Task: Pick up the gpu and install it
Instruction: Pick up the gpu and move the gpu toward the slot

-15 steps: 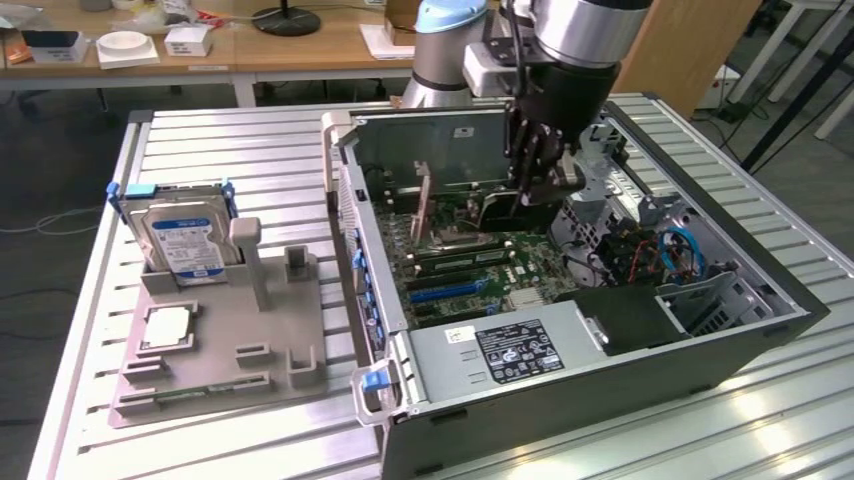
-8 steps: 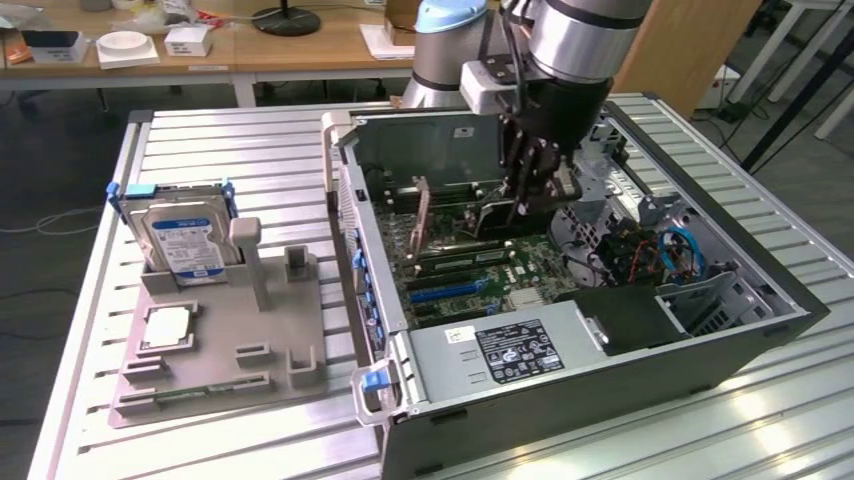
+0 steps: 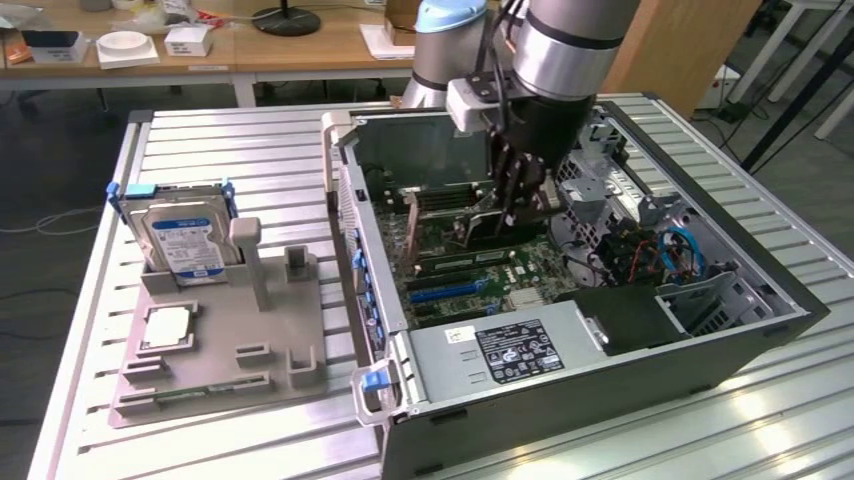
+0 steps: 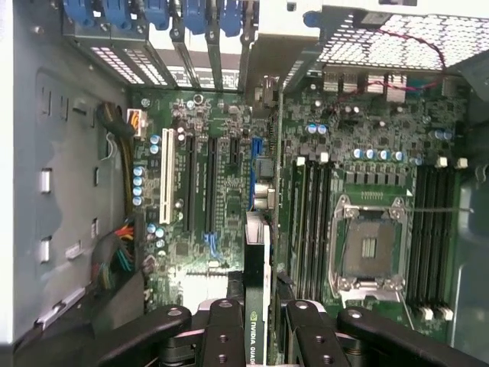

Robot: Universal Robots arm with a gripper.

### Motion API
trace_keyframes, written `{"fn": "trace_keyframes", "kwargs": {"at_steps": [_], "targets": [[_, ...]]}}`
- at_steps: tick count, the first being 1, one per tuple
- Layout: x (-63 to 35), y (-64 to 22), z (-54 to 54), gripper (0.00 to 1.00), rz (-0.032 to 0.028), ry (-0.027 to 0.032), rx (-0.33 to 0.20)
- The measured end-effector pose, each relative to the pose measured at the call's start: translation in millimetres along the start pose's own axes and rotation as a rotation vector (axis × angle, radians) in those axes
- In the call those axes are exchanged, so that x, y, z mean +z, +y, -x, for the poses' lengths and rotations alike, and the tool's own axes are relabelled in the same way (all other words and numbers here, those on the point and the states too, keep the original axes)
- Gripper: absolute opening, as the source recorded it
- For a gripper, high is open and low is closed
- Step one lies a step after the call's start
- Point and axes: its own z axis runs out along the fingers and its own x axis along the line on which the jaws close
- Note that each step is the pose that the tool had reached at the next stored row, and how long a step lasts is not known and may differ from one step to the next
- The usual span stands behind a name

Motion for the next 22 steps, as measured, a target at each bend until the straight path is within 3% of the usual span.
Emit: {"fn": "trace_keyframes", "kwargs": {"at_steps": [9, 22], "targets": [[16.4, 10.2, -0.3, 0.26, 0.0009, 0.0, -0.023], [34.3, 10.4, 0.0, 0.26, 0.0004, 0.001, -0.027]]}}
